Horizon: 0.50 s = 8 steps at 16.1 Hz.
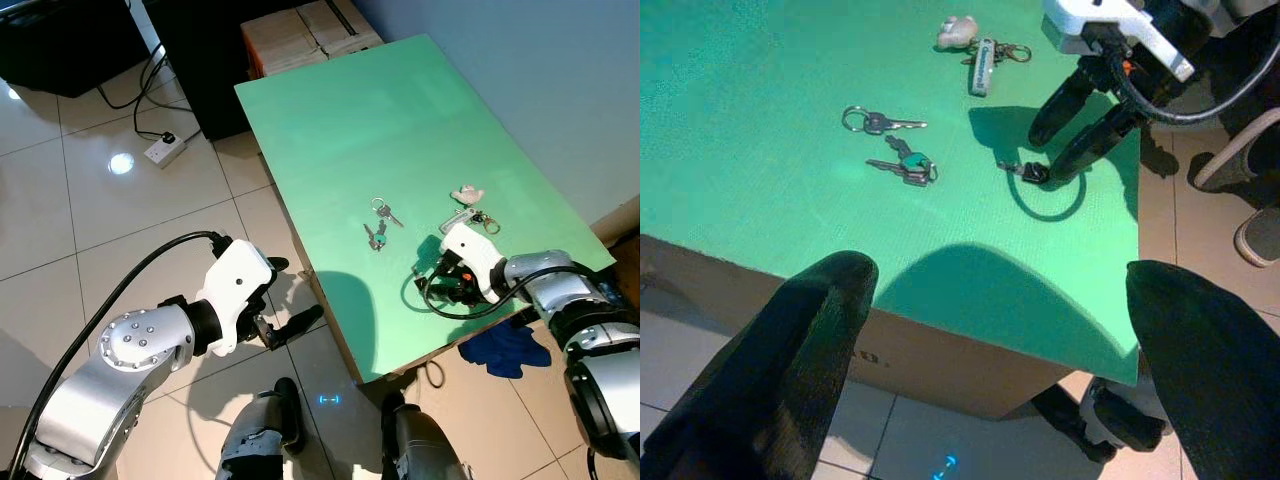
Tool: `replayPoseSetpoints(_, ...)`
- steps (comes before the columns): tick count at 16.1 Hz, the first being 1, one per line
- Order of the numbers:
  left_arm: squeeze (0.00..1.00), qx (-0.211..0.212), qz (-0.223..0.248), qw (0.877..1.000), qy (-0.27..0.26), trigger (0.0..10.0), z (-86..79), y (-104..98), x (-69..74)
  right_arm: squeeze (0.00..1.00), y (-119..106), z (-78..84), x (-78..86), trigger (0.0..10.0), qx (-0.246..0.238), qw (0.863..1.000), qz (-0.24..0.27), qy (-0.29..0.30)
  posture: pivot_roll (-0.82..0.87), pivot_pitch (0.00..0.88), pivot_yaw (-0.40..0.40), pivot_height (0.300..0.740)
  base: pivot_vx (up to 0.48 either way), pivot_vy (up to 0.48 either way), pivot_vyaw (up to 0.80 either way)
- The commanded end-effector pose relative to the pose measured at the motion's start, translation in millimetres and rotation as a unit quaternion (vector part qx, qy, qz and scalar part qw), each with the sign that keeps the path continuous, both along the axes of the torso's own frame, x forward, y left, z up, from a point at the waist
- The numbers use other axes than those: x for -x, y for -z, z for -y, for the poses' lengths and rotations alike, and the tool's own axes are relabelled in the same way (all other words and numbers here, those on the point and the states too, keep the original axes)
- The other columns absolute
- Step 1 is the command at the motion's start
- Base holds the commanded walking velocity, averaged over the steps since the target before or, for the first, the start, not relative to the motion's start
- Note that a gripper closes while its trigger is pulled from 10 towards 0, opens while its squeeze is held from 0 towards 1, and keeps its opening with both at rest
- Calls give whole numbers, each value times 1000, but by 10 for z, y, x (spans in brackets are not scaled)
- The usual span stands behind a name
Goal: Hang keys on a hook
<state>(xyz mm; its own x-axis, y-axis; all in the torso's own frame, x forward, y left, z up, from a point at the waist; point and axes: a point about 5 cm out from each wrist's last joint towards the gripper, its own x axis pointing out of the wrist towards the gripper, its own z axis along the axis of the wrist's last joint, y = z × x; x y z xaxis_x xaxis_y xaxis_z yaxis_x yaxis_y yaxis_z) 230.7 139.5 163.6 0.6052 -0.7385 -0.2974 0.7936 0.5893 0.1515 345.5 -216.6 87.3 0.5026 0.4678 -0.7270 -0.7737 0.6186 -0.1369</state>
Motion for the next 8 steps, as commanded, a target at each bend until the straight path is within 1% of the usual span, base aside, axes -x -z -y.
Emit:
replayPoseSetpoints(1, 0, -3, 1, 1000, 7, 10000, -1, -17, 37, 0, 83, -9, 40, 10000, 12, 1000, -4, 0, 31, 314, 42, 740, 0, 0, 0)
replayPoseSetpoints(2, 0, -4, 0, 1000, 7, 10000, -11, -17, 40, 0, 88, -28, 27, 10000, 20, 1000, 9, 1, 35, 315, 44, 740, 0, 0, 0)
replayPoseSetpoints(3, 0, -4, 0, 1000, 7, 10000, -13, -17, 42, 0, 92, -35, 25, 10000, 20, 1000, 11, 2, 35, 315, 45, 740, 0, 0, 0)
replayPoseSetpoints(5, 0, -6, -1, 1000, 7, 10000, -28, -20, 39, 0, 106, -57, 30, 10000, 16, 1000, 8, 2, 38, 320, 50, 740, 0, 0, 0)
replayPoseSetpoints(6, 0, -8, -2, 1000, 8, 10000, -37, -22, 32, 0, 116, -61, 40, 9843, 15, 1000, 2, -2, 44, 321, 52, 740, 0, 0, 0)
replayPoseSetpoints(7, 0, -9, -2, 1000, 8, 10000, -33, -27, 32, 0, 117, -64, 42, 4745, 13, 1000, -2, -3, 49, 319, 54, 740, 0, 0, 0)
replayPoseSetpoints(8, 0, -9, -1, 1000, 8, 10000, -29, -31, 31, 0, 117, -66, 43, 3647, 13, 1000, -4, -4, 54, 315, 56, 740, 0, 0, 0)
